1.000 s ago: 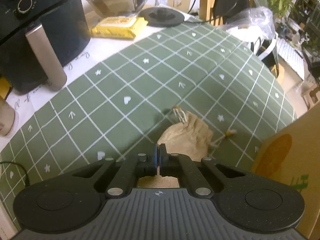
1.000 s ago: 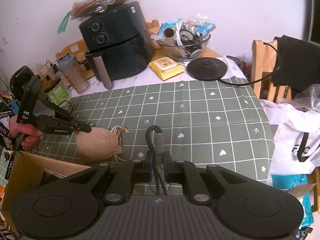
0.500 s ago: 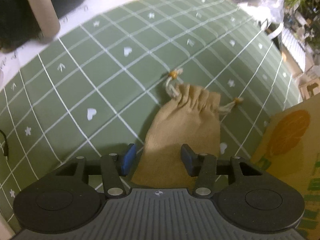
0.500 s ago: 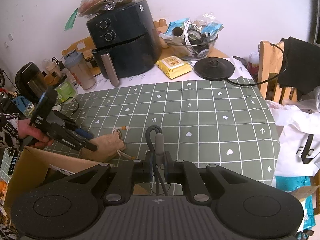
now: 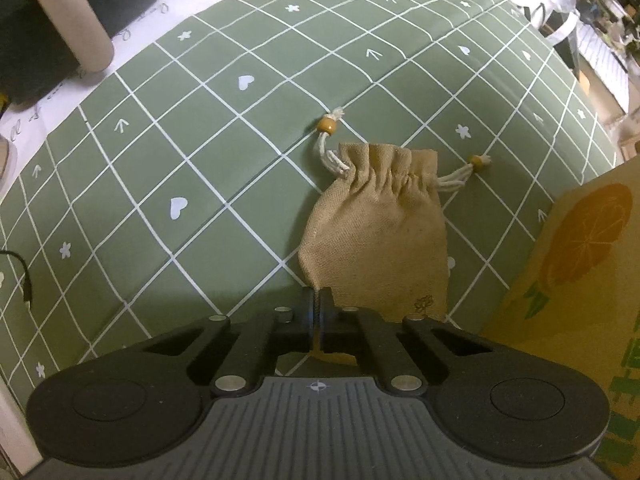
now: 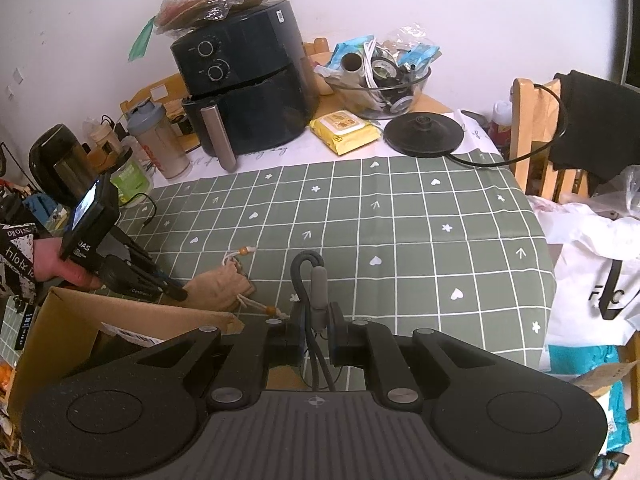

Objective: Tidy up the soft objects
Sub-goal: 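Lift the pouch and cable and carry them over the box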

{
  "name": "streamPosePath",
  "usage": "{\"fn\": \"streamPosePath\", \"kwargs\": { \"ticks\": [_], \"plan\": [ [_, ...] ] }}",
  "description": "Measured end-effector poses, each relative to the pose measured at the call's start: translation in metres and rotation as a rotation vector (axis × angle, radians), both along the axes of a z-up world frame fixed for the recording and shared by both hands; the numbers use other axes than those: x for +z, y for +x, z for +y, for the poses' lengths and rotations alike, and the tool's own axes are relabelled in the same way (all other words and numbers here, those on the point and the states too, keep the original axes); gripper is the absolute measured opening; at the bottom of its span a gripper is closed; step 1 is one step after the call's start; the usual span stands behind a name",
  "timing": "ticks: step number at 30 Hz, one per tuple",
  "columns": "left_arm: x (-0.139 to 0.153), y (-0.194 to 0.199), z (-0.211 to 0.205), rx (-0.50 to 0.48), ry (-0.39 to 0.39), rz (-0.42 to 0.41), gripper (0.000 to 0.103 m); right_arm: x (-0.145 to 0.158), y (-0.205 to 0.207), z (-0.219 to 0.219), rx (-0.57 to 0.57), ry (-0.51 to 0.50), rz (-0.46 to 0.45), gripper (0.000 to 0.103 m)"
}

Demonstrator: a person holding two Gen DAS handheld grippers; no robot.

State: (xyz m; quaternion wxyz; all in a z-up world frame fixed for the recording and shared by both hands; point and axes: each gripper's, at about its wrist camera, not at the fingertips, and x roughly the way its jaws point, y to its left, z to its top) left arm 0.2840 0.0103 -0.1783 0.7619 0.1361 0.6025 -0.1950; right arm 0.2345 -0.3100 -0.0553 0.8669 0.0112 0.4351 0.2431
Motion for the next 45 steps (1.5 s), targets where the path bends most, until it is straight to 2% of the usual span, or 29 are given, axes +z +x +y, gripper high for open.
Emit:
{"fn": "streamPosePath", "kwargs": {
  "ticks": [6,15,28,38,45],
  "plan": [
    [0.023,-0.009,0.009,0.036,-0.023,-0.071,0.002,0.006,-0.003,0.001,0.018,0.008,-0.015,0.013],
    [0.080,-0.030,0.017,0.135,-0.077,-0.230,0.002,0.019,-0.010,0.011,0.064,0.037,-0.035,0.013],
    [0.158,-0.074,0.006,0.249,-0.155,-0.440,0.002,0.037,-0.023,0.019,0.126,0.082,-0.051,0.013],
    [0.200,-0.117,-0.017,0.274,-0.219,-0.528,0.002,0.040,-0.039,0.021,0.171,0.109,-0.039,0.013],
    [0.213,-0.148,-0.031,0.299,-0.248,-0.545,0.002,0.038,-0.052,0.024,0.190,0.121,-0.019,0.013]
  ]
}}
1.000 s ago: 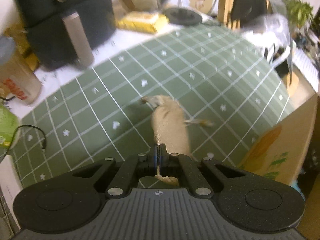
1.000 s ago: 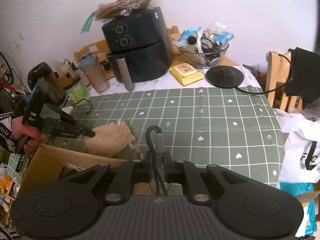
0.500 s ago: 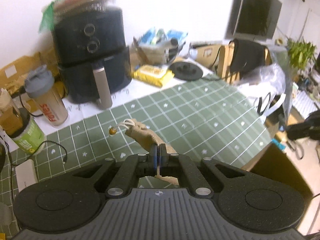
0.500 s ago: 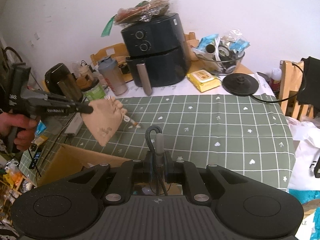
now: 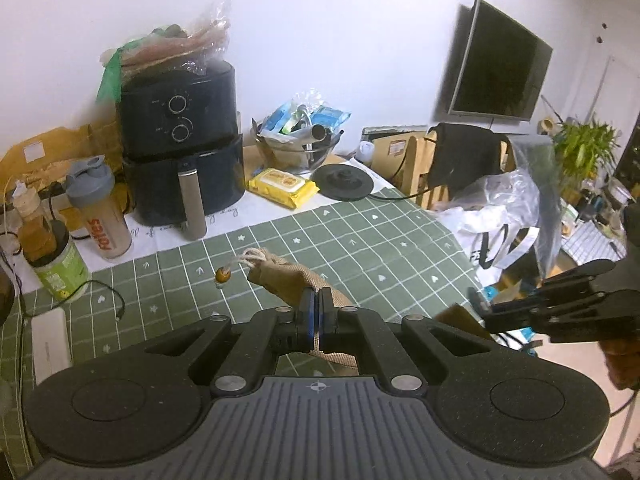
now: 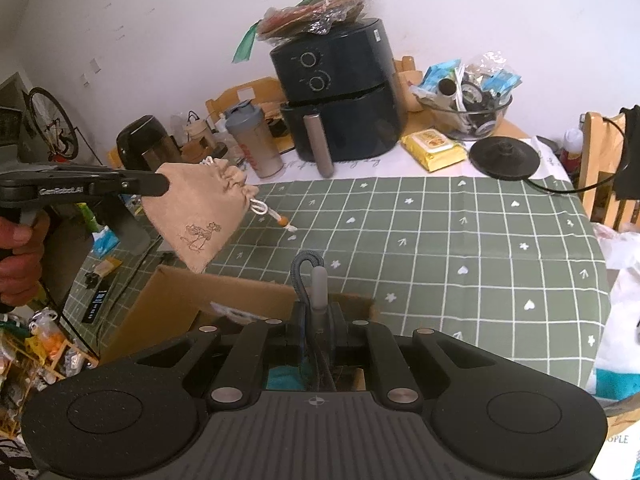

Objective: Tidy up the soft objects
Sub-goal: 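Lift the pouch and cable and carry them over the box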

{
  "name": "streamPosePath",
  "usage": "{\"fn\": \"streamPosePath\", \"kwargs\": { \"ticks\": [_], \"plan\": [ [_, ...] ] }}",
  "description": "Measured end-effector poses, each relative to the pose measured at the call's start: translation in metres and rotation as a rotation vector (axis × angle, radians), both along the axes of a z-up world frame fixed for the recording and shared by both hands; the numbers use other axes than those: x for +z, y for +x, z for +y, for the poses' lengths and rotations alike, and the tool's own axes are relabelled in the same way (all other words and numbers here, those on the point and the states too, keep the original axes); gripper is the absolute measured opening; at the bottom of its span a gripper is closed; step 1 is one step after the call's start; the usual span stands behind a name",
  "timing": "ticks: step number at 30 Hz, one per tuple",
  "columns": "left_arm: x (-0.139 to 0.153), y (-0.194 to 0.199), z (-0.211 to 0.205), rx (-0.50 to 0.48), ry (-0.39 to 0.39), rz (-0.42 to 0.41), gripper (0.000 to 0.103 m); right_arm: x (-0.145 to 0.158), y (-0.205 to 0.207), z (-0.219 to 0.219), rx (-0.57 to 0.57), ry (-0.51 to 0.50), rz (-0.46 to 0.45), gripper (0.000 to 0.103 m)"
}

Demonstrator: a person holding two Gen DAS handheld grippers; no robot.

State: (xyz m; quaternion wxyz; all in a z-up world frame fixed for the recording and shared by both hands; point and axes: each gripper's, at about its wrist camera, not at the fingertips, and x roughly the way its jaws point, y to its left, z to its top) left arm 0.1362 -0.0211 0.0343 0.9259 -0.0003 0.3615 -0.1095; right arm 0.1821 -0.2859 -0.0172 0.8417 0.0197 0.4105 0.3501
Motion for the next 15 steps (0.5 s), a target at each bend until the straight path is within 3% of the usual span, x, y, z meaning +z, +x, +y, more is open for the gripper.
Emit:
{"fn": "streamPosePath", "kwargs": {
  "ticks": [9,10,14,15],
  "plan": [
    [0.006,-0.034,-0.008,0.030,-0.037,-0.009,0.002,-0.006,-0.009,0.018,0.034,0.006,0.090,0.015],
    [0.006,-0.037,-0.009,0.032,-0.041,-0.009,0.002,-0.007,-0.010,0.021,0.039,-0.002,0.099,0.021],
    [0.010,-0.050,-0.012,0.041,-0.053,-0.014,0.002,-0.007,-0.017,0.027,0.057,-0.038,0.063,0.093],
    [0.011,-0.053,-0.013,0.042,-0.055,-0.017,0.002,-0.005,-0.019,0.027,0.059,-0.045,0.048,0.097]
  ]
}}
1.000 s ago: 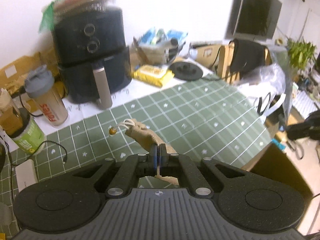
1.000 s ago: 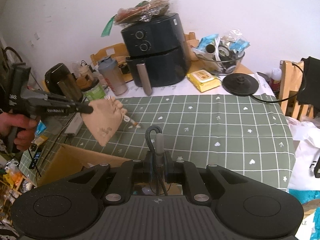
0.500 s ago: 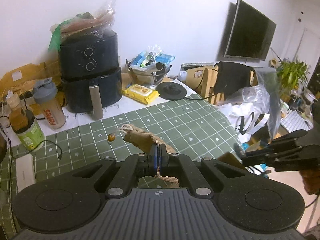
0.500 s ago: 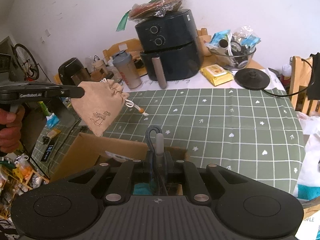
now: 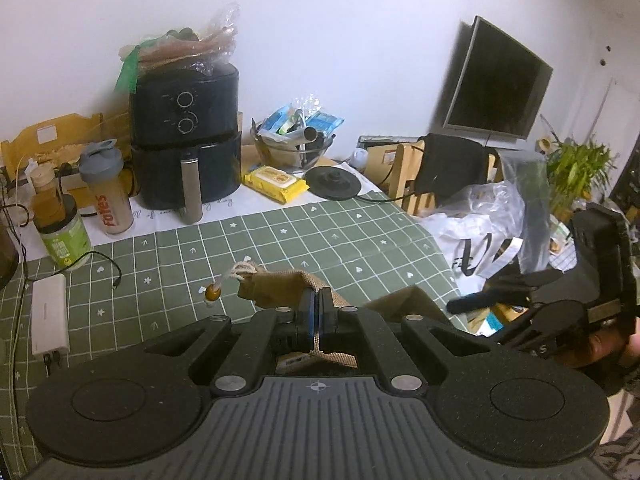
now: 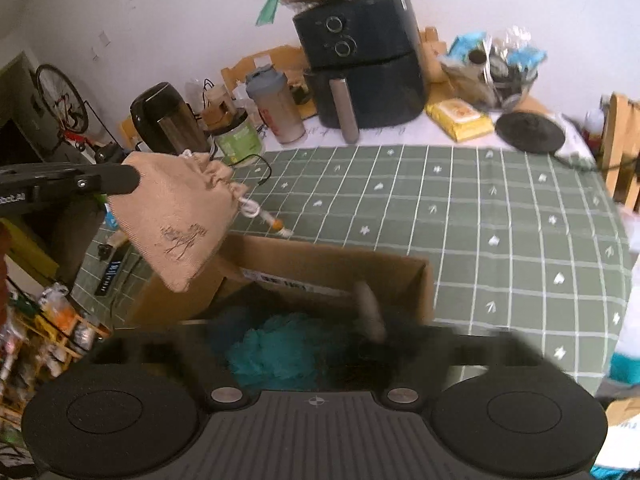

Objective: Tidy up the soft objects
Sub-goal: 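Lift the pouch and cable and carry them over the box, then open both grippers over the box to drop the pouch and cable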

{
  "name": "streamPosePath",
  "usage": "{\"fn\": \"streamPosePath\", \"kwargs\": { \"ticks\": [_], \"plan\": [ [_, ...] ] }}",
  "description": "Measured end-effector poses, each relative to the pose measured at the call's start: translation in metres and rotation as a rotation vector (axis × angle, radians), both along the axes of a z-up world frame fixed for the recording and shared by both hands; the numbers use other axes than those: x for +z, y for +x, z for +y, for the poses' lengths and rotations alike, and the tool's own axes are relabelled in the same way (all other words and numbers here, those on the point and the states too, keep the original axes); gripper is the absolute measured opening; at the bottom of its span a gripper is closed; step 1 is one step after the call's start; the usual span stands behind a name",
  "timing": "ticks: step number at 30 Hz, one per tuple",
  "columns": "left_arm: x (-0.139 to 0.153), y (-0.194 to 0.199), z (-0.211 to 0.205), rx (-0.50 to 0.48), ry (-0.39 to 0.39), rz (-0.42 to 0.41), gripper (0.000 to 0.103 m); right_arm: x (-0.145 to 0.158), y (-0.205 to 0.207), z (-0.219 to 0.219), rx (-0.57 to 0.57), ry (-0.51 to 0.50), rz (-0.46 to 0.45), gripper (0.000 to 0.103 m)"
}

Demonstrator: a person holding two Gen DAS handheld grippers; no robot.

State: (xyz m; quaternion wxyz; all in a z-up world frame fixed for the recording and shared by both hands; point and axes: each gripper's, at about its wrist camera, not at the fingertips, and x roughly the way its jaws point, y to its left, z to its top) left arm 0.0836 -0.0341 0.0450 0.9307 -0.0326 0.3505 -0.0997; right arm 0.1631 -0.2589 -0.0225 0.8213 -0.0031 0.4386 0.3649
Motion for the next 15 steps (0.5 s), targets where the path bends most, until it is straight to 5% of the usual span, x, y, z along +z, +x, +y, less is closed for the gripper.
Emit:
{"fn": "streamPosePath", "kwargs": {
  "ticks": [15],
  "plan": [
    [0.035,-0.026,-0.029,-0.067,-0.023,-0.093,0.002,0.009,-0.009,-0.034,-0.043,-0.004,-0.028,0.103]
  ]
}}
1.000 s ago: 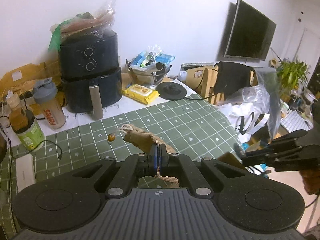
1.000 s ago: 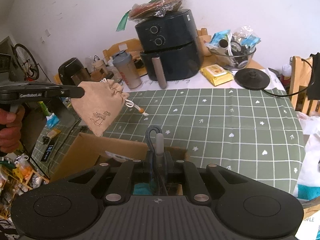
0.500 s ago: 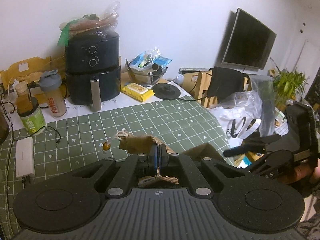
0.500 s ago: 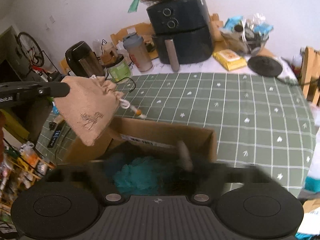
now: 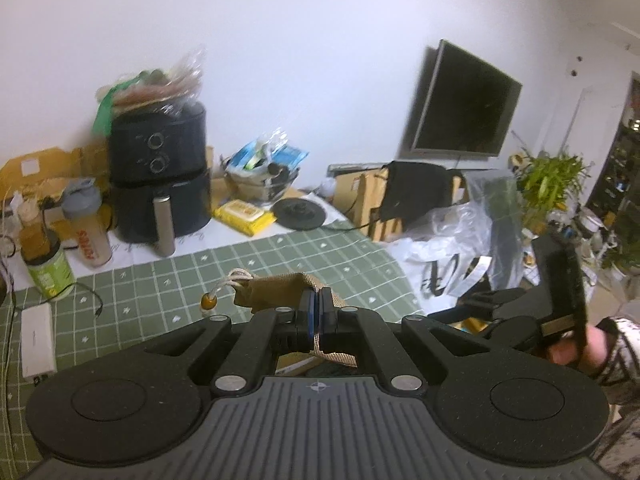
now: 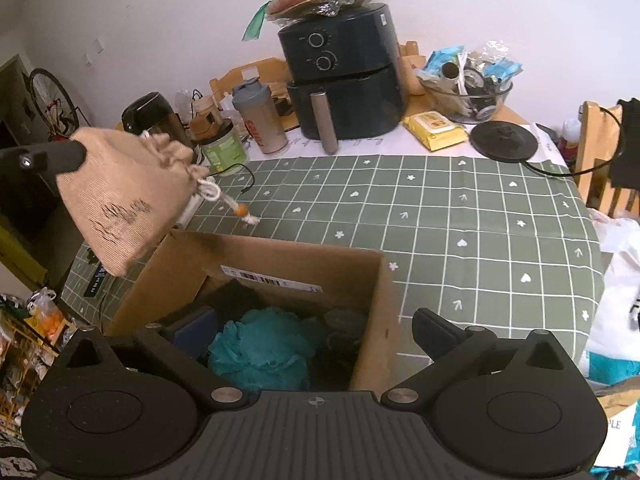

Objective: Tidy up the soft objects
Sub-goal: 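Open both grippers over the box to drop the pouch and cable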

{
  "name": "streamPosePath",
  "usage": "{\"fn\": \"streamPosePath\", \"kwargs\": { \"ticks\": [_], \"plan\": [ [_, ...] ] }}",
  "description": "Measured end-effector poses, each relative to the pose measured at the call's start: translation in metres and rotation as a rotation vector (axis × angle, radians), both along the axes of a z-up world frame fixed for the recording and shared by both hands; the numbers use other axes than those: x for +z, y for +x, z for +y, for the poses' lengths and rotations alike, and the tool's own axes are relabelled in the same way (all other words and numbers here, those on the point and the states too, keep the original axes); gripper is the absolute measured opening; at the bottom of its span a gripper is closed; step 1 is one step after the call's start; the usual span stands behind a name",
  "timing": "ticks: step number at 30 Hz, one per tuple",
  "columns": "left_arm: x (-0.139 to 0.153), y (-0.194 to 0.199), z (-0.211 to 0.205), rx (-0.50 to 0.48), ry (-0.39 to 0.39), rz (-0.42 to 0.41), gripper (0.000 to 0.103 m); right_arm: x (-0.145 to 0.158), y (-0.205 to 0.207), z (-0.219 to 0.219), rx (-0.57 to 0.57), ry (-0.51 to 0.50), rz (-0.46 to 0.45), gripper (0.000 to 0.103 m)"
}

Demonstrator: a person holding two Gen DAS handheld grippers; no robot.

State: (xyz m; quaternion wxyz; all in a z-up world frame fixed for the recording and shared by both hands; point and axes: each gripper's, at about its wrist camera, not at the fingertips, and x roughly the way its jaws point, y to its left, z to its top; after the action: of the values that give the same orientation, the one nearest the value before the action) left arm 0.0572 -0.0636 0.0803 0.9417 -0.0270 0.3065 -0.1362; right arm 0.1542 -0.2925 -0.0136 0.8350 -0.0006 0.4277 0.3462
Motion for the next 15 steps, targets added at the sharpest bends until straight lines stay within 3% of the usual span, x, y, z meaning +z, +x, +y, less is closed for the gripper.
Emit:
{"fn": "streamPosePath", "kwargs": {
  "ticks": [4,9,11,13,15],
  "plan": [
    [-0.003,-0.003,-0.008,-0.020,-0.008,0.006,0.002,0.002,-0.004,-0.007,-0.009,0.001,-0.003,0.103],
    [-0.048,0.011,-0.007,0.004,-0.014,0.157,0.006,0.001,-0.007,-0.012,-0.022,0.006,-0.001,0.103],
    [-0.071,0.016,-0.008,0.031,0.012,0.239,0.015,0.000,-0.009,-0.013,-0.022,0.004,-0.001,0.103],
    [-0.084,0.016,-0.009,0.042,0.036,0.286,0.044,-0.001,-0.011,-0.013,-0.020,0.002,0.001,0.103],
    [-0.090,0.013,-0.010,0.047,0.055,0.306,0.055,-0.001,-0.013,-0.013,-0.014,0.001,0.002,0.103]
  ]
}}
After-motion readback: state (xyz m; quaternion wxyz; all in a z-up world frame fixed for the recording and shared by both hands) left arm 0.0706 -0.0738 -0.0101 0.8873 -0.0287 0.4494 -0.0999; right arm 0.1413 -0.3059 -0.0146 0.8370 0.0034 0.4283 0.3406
